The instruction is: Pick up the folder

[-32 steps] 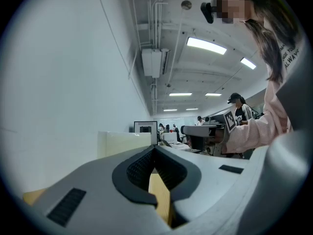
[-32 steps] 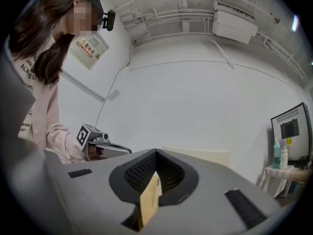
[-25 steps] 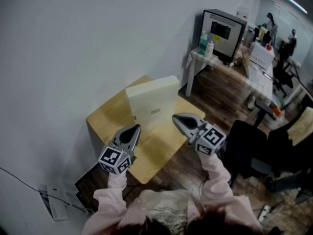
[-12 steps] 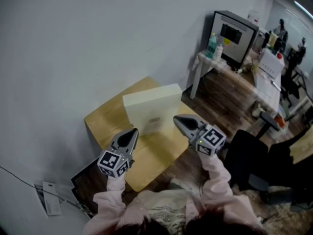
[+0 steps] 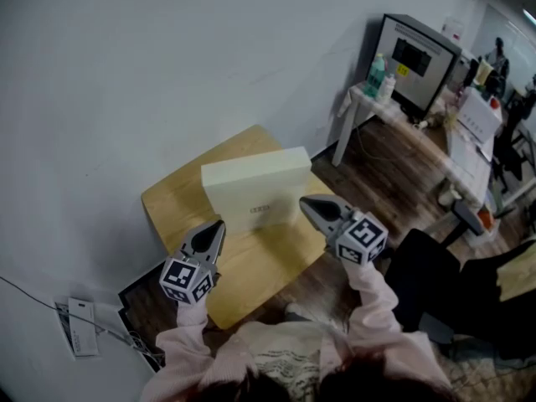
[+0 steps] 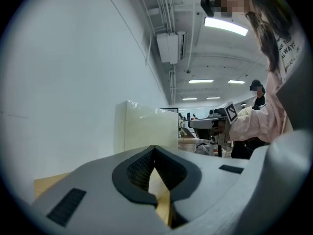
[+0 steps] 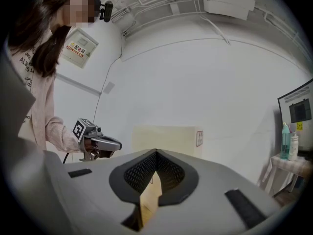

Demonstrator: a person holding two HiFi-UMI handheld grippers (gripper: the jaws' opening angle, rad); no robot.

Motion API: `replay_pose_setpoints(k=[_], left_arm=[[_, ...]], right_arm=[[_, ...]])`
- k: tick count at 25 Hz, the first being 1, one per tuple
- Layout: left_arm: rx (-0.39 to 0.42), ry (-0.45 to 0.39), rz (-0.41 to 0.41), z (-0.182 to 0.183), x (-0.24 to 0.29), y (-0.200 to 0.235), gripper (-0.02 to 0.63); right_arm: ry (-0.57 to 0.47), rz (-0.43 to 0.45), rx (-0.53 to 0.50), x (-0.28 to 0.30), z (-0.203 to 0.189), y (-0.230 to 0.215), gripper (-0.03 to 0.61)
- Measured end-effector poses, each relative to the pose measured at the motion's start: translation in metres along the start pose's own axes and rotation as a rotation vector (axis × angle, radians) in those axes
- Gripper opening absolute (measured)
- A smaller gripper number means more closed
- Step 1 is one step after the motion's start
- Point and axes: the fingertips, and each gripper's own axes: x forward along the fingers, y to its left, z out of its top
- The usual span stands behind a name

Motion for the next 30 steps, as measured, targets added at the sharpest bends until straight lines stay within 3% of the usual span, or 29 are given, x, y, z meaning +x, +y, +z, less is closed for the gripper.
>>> replay_pose_setpoints(k=[12,14,19,23,30], left_arm=[[-0.043,0.015,0.181,-0.012,0.0,0.018,-0.002],[-0.046,0.016,0.197,-0.013,0.001,0.018,-0.002],[-0.039,0.028,0.233,-0.015,0.002,0.021,0.021],[-0.034,0.048,0.249,-0.018,0.003,0.028,0.051],[-0.061,0.078,0.23,-0.031,0.005,0.039,0.168]], right_arm=[[0.081,-0.001,0.019,-0.001,-0.027,-0.042,0.017],[0.092,0.006,0.02,-0.001,-0.031,-0.046,0.058],[0.118,0.028,0.017,0.003,-0.041,-0.053,0.083],[0.13,0.042,0.029,0.01,-0.046,-0.057,0.124],[0.173,0.062,0.054,0.018,-0.058,-0.063,0.187]])
